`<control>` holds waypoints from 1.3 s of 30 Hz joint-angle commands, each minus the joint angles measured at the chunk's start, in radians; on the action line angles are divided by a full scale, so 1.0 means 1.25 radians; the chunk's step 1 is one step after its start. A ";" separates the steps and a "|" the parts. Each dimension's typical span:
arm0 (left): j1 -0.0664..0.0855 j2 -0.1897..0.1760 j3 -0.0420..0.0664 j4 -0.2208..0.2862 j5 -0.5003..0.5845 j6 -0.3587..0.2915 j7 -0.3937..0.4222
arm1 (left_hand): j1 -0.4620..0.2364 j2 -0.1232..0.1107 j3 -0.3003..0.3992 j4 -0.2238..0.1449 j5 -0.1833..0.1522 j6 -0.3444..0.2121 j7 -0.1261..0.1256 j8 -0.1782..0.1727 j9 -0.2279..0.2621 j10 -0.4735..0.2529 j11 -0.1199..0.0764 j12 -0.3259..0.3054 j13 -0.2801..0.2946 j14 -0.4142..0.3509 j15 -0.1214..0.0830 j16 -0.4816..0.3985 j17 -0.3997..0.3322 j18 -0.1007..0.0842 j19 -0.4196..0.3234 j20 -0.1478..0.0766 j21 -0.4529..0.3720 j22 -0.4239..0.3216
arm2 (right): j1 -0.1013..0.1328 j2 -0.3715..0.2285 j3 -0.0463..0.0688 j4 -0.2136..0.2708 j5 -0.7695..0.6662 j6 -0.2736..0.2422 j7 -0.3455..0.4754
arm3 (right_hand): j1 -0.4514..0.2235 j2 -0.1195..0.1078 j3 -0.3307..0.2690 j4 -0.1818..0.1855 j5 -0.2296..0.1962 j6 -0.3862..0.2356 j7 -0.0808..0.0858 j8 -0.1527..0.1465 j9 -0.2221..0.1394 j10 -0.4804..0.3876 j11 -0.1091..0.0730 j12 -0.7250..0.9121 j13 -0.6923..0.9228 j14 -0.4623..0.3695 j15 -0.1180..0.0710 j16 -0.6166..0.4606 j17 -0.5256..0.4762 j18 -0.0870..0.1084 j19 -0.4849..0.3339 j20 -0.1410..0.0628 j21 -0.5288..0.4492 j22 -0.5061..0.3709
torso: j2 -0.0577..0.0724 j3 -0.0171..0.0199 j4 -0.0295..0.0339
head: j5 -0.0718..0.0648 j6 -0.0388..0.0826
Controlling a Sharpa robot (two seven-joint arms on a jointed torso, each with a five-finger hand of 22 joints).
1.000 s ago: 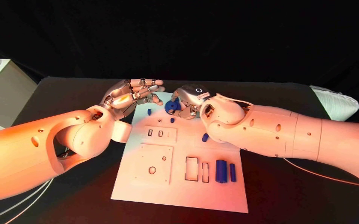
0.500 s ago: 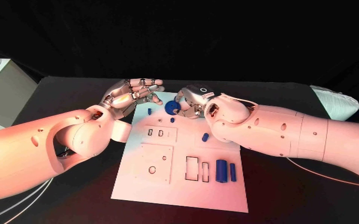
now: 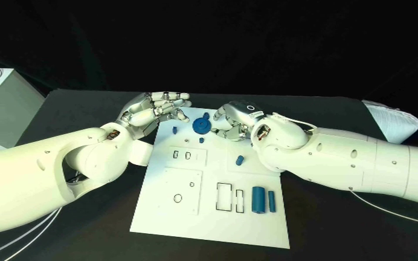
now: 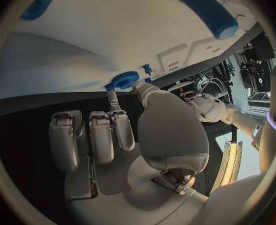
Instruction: Assemble the parts on the task board
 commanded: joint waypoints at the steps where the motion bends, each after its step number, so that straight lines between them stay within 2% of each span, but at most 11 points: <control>1: 0.001 0.000 0.001 0.001 -0.002 0.012 0.005 | -0.008 0.000 0.002 0.001 0.000 -0.007 0.020 -0.002 -0.001 -0.005 0.002 0.002 -0.001 -0.004 0.000 0.003 -0.001 0.007 -0.005 0.000 0.003 0.001 | 0.002 -0.026 0.001 0.029 0.017 -0.084 0.028 | 0.004 -0.001 0.011 -0.003 0.007 0.007 0.001 -0.001 0.001 0.036 0.002 0.004 0.150 0.072 0.003 0.001 0.169 -0.003 0.064 0.004 0.003 0.186 | -0.002 0.0011 -0.0038 | -0.001 0.003; 5: 0.001 -0.001 0.001 -0.001 -0.002 0.012 0.005 | -0.008 0.000 0.002 0.001 0.000 -0.007 0.020 -0.002 -0.001 -0.005 0.002 0.002 -0.001 -0.004 0.000 0.003 -0.001 0.007 -0.005 0.000 0.003 0.001 | 0.009 -0.085 0.003 0.077 0.066 -0.122 0.066 | 0.026 -0.010 0.029 -0.014 0.007 0.012 0.000 -0.002 0.002 0.035 0.001 0.002 0.149 0.071 0.002 -0.001 0.166 -0.002 0.062 0.003 0.000 0.184 | -0.004 0.0036 -0.0084 | -0.003 0.005; 6: 0.001 -0.001 0.001 -0.002 -0.002 0.013 0.006 | -0.010 0.000 0.003 0.001 0.000 -0.009 0.020 -0.002 -0.001 -0.007 0.003 0.002 -0.001 -0.005 0.000 0.005 -0.002 0.007 -0.008 0.001 0.005 0.002 | 0.013 -0.104 0.004 0.089 0.089 -0.128 0.082 | 0.033 -0.014 0.034 -0.017 -0.009 0.013 0.000 -0.003 0.003 0.033 0.001 -0.001 0.147 0.070 0.002 -0.002 0.163 -0.001 0.059 0.003 -0.004 0.180 | -0.005 0.0041 -0.0088 | -0.004 0.005; 11: 0.001 -0.002 0.000 -0.009 -0.002 0.012 0.006 | -0.010 0.000 0.003 0.001 0.000 -0.009 0.020 -0.002 -0.001 -0.007 0.003 0.002 -0.001 -0.005 0.000 0.005 -0.002 0.007 -0.008 0.001 0.005 0.002 | 0.030 -0.202 0.004 0.125 0.212 -0.100 0.186 | 0.068 -0.031 0.044 -0.038 -0.053 0.016 0.001 -0.005 0.004 0.031 0.002 -0.005 0.144 0.071 0.001 -0.001 0.166 0.001 0.056 0.002 -0.009 0.177 | -0.009 0.0078 -0.0140 | -0.009 0.007; 19: 0.000 -0.001 0.000 -0.016 -0.002 0.015 0.008 | -0.010 0.000 0.003 0.001 0.000 -0.009 0.020 -0.002 -0.001 -0.007 0.003 0.003 -0.001 -0.005 0.000 0.005 -0.003 0.007 -0.008 0.001 0.006 0.003 | 0.034 -0.294 0.003 0.112 0.287 -0.032 0.285 | 0.105 -0.062 0.031 -0.062 -0.077 0.010 0.003 -0.013 0.003 0.025 0.003 -0.015 0.138 0.071 0.002 0.000 0.169 0.001 0.053 0.003 -0.012 0.175 | -0.012 0.0152 -0.0226 | -0.014 0.010; 23: 0.000 -0.001 -0.001 -0.020 -0.002 0.016 0.008 | -0.010 0.000 0.003 0.001 0.000 -0.009 0.020 -0.002 -0.001 -0.007 0.003 0.003 -0.001 -0.005 0.000 0.005 -0.003 0.007 -0.008 0.001 0.006 0.003 | 0.028 -0.319 0.001 0.101 0.297 -0.012 0.305 | 0.114 -0.068 0.011 -0.063 -0.076 0.001 0.003 -0.020 0.001 0.022 0.004 -0.020 0.135 0.071 0.004 0.000 0.170 0.002 0.052 0.004 -0.014 0.174 | -0.013 0.0216 -0.0286 | -0.020 0.010; 26: 0.000 0.000 -0.001 -0.022 -0.002 0.017 0.008 | -0.010 0.000 0.003 0.001 0.000 -0.009 0.020 -0.002 -0.001 -0.007 0.003 0.003 -0.001 -0.005 0.000 0.005 -0.003 0.007 -0.008 0.001 0.006 0.003 | 0.023 -0.326 0.000 0.092 0.300 -0.002 0.311 | 0.121 -0.067 -0.003 -0.063 -0.076 -0.003 0.004 -0.023 0.001 0.020 0.004 -0.023 0.133 0.071 0.004 0.000 0.170 0.002 0.052 0.004 -0.015 0.173 | -0.012 0.0245 -0.0321 | -0.021 0.011; 31: 0.000 0.001 -0.001 -0.024 -0.002 0.019 0.008 | -0.010 0.000 0.003 0.001 0.000 -0.009 0.020 -0.002 -0.001 -0.007 0.003 0.003 -0.001 -0.005 0.000 0.005 -0.003 0.007 -0.008 0.001 0.006 0.003 | 0.007 -0.323 -0.003 0.071 0.303 0.013 0.310 | 0.138 -0.060 -0.037 -0.057 -0.077 -0.011 0.005 -0.030 0.000 0.018 0.005 -0.026 0.131 0.071 0.006 0.000 0.171 0.002 0.051 0.006 -0.017 0.172 | -0.013 0.0261 -0.0345 | -0.019 0.009; 35: 0.000 0.002 -0.001 -0.025 -0.002 0.020 0.008 | -0.010 0.000 0.003 0.001 0.000 -0.009 0.020 -0.002 -0.001 -0.007 0.003 0.003 -0.001 -0.005 0.000 0.005 -0.003 0.007 -0.008 0.001 0.006 0.003 | -0.002 -0.309 -0.004 0.054 0.303 0.017 0.299 | 0.146 -0.055 -0.053 -0.053 -0.078 -0.014 0.005 -0.033 -0.001 0.016 0.006 -0.028 0.130 0.071 0.006 0.000 0.170 0.003 0.050 0.006 -0.019 0.171 | -0.012 0.0255 -0.0312 | -0.020 0.009; 37: -0.001 0.002 -0.001 -0.025 -0.002 0.021 0.008 | -0.010 0.000 0.003 0.001 0.000 -0.009 0.020 -0.002 -0.001 -0.007 0.003 0.003 -0.001 -0.005 0.000 0.005 -0.003 0.007 -0.008 0.001 0.006 0.003 | -0.012 -0.298 -0.004 0.042 0.303 0.017 0.284 | 0.152 -0.052 -0.060 -0.051 -0.078 -0.016 0.006 -0.035 -0.001 0.016 0.006 -0.028 0.130 0.071 0.006 0.000 0.170 0.003 0.050 0.006 -0.019 0.171 | -0.012 0.0226 -0.0282 | -0.020 0.006; 39: -0.001 0.002 -0.001 -0.025 -0.002 0.021 0.008 | -0.010 0.000 0.003 0.001 0.000 -0.009 0.020 -0.002 -0.001 -0.007 0.003 0.003 -0.001 -0.005 0.000 0.005 -0.003 0.007 -0.008 0.001 0.006 0.003 | -0.019 -0.289 -0.004 0.034 0.302 0.016 0.273 | 0.158 -0.049 -0.062 -0.051 -0.076 -0.016 0.006 -0.035 -0.001 0.017 0.006 -0.026 0.131 0.071 0.006 0.000 0.171 0.003 0.050 0.007 -0.018 0.172 | -0.012 0.0218 -0.0270 | -0.019 0.006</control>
